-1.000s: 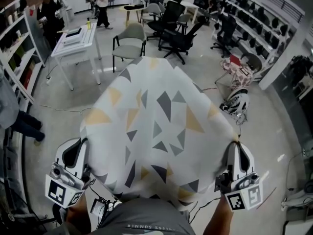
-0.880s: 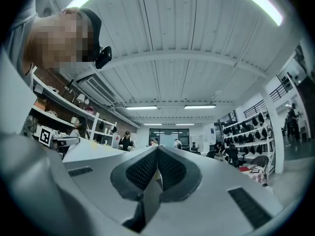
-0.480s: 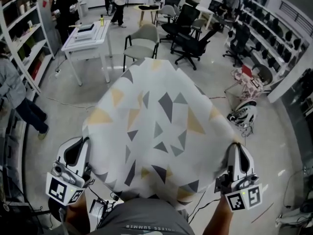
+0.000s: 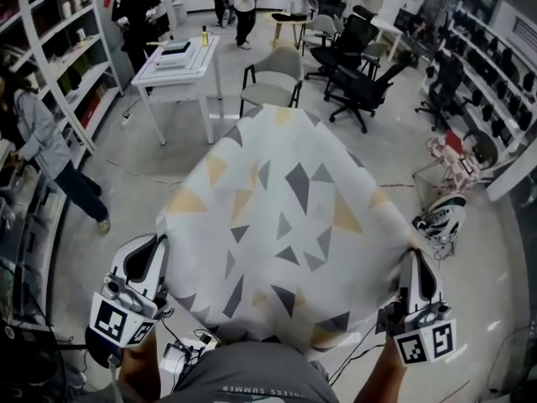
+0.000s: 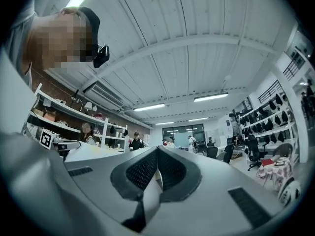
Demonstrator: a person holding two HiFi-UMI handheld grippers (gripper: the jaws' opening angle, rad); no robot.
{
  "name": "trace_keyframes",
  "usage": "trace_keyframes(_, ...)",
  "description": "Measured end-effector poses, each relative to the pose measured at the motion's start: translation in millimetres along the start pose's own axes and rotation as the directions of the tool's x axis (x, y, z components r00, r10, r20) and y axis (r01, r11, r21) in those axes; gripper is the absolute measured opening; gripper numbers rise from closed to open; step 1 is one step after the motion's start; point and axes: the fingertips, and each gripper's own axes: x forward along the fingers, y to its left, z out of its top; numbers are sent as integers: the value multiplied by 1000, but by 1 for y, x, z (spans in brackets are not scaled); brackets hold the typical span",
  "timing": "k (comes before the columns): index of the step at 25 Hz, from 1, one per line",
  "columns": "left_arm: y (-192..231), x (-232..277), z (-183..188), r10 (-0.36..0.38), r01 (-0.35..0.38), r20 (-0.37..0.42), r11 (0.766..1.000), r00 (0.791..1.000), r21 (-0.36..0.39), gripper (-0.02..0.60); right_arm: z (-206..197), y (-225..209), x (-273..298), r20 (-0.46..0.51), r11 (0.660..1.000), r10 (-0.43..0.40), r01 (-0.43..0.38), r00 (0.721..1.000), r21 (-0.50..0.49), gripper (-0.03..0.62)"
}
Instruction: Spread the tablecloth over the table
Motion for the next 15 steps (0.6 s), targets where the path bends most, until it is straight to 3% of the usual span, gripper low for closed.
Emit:
trace_keyframes(8,-21,54,-12,45,-44,-40,999,998,16,0,-11,-64,30,-15,998,43,-42,999,43,11)
trace_keyframes(15,-13,75,-23,64,-63,-72,998,995,19,0,-23,-81,57,-27,996,70,-69,997,55,11)
